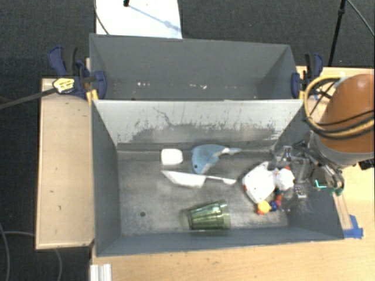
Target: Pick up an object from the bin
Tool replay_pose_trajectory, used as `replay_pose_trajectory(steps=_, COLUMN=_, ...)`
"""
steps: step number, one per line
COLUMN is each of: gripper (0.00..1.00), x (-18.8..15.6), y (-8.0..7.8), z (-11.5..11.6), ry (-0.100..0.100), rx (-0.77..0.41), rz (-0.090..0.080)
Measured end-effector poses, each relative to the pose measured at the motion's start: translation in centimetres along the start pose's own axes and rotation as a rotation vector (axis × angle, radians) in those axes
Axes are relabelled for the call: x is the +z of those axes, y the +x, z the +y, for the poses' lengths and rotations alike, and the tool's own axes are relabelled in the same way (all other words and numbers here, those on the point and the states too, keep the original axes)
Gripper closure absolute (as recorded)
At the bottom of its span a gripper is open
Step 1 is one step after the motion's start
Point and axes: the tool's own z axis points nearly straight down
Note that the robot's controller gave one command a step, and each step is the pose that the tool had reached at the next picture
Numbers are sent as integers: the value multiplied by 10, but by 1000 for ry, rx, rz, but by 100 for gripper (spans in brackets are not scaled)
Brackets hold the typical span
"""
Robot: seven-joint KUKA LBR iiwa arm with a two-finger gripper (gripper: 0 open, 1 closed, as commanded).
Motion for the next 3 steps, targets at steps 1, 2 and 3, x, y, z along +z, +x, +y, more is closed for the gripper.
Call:
replay_pose_trajectory(steps=1, gripper=0, x=-4, y=-2, z=0, ry=1, rx=-4, rz=-8)
replay_pose_trajectory(steps=2, gripper=0, x=66, y=-37, z=-25, ry=3, rx=-40, rz=-14)
replay_pose_trajectory(steps=3, gripper=0, x=68, y=-71, z=-48, ry=2, rx=-393, rz=-6)
